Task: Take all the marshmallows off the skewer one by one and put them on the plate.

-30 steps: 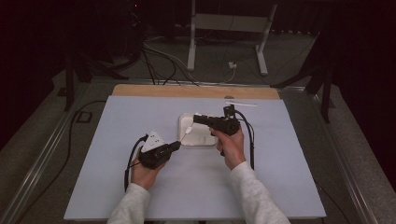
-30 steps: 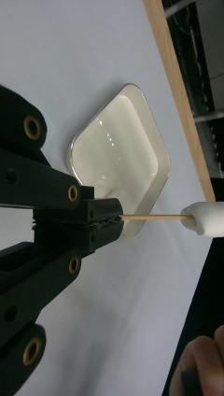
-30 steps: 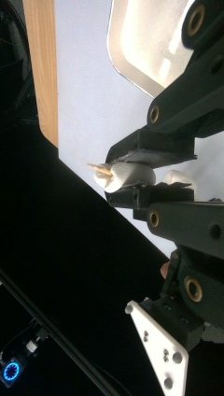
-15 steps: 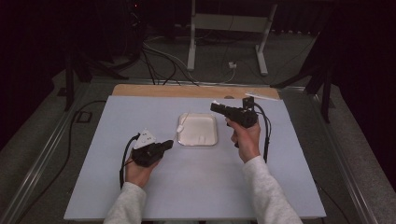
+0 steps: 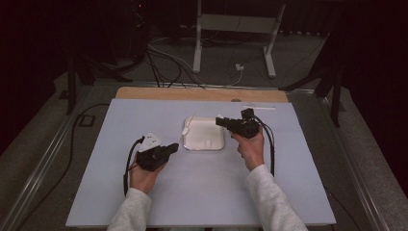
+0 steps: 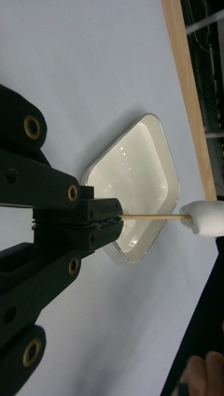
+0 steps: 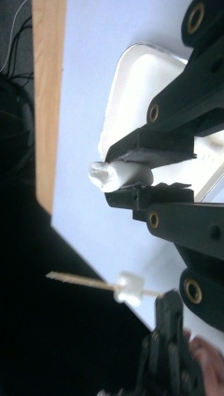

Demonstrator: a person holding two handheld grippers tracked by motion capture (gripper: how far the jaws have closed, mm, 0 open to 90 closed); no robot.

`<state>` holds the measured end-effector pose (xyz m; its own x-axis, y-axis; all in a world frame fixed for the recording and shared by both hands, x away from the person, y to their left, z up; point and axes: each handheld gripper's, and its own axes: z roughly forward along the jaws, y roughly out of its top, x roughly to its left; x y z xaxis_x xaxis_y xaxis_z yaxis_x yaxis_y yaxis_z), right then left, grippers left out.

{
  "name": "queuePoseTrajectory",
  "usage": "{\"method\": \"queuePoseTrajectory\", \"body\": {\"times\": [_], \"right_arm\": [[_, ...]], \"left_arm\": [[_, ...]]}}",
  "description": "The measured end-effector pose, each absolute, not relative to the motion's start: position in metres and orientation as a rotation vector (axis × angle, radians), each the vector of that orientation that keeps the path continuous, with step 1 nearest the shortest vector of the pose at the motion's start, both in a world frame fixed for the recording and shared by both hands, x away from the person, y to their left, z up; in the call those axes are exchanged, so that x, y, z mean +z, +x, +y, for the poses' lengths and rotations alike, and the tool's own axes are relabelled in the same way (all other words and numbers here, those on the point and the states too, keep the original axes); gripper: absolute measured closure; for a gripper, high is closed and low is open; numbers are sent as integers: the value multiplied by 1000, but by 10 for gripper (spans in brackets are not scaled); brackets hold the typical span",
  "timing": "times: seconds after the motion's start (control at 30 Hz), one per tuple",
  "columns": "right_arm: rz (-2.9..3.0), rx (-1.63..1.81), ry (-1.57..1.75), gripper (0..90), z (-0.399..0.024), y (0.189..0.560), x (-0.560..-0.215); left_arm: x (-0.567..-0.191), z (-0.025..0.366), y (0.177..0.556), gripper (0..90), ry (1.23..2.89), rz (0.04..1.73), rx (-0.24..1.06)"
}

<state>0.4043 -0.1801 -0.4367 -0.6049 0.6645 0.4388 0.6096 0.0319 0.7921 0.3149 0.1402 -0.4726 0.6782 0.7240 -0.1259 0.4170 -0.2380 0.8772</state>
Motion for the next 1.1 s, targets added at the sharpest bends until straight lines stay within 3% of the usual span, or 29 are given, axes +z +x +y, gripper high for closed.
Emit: {"method": "queuePoseTrajectory", "body": {"times": [0.57,0.63,0.73,0.93,1.1], "right_arm": [[2366,1273,1431,755,-159,412,-490],[2364,1260,1442,690,-157,412,-492],[2356,1245,1469,498,-157,413,-493],[2333,1282,1478,321,-160,412,-489],[2320,1415,1467,242,-163,408,-477]], "left_arm": [[-473,136,315,900,1866,900,360],[-473,136,315,900,1864,900,359],[-473,136,315,900,1863,902,359],[-473,137,315,900,1858,903,358],[-473,136,316,900,1855,903,355]]}}
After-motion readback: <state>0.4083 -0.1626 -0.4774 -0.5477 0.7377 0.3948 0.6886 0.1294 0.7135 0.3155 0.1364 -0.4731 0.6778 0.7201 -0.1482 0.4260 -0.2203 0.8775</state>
